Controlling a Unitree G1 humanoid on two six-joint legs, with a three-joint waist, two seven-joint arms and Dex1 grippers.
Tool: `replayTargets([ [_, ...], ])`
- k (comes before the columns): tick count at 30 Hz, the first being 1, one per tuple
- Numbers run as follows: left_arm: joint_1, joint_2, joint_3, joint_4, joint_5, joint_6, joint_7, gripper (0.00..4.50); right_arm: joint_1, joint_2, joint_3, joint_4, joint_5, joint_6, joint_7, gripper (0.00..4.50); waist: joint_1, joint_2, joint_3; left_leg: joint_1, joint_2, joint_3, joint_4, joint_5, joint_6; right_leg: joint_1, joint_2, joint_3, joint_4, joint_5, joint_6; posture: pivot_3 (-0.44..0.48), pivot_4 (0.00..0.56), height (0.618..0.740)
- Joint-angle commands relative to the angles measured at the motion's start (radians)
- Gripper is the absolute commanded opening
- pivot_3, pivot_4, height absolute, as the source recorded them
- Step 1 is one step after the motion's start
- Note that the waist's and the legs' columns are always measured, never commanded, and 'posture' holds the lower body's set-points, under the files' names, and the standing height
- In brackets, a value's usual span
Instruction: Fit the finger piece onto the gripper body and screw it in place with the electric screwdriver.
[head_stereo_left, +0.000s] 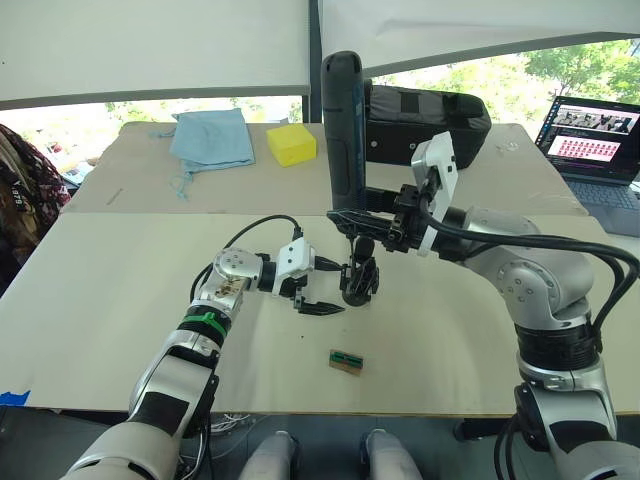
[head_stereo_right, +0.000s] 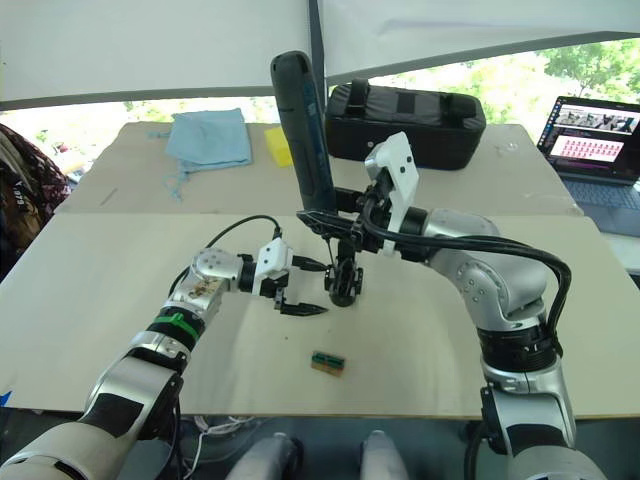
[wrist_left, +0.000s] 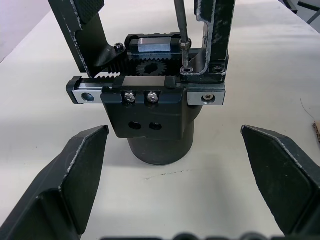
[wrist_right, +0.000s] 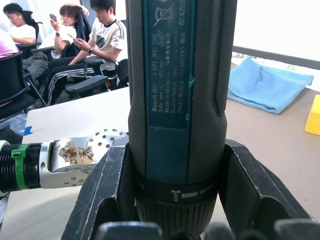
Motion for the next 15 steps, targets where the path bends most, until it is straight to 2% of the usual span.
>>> replayTargets([
  [1, -0.019, -0.006, 0.009, -0.017, 0.007, -0.017, 0.001, 4.50, -0.009, 0.006, -0.039, -0.050, 0.006, -0.037, 0.001, 1.92, 0.000, 0.000, 0.000, 0.000, 0.000, 0.000, 0.000, 0.000, 0.000, 0.000, 0.000, 0.000, 0.000, 0.000, 0.000, 0.000, 0.150, 0.740],
  [15, -0.025, -0.010, 0.011, -0.012, 0.008, -0.027, 0.007, 4.50, -0.001, 0.007, -0.036, -0.047, -0.017, -0.052, 0.012, 1.92, 0.000, 0.000, 0.000, 0.000, 0.000, 0.000, 0.000, 0.000, 0.000, 0.000, 0.000, 0.000, 0.000, 0.000, 0.000, 0.000, 0.150, 0.740],
])
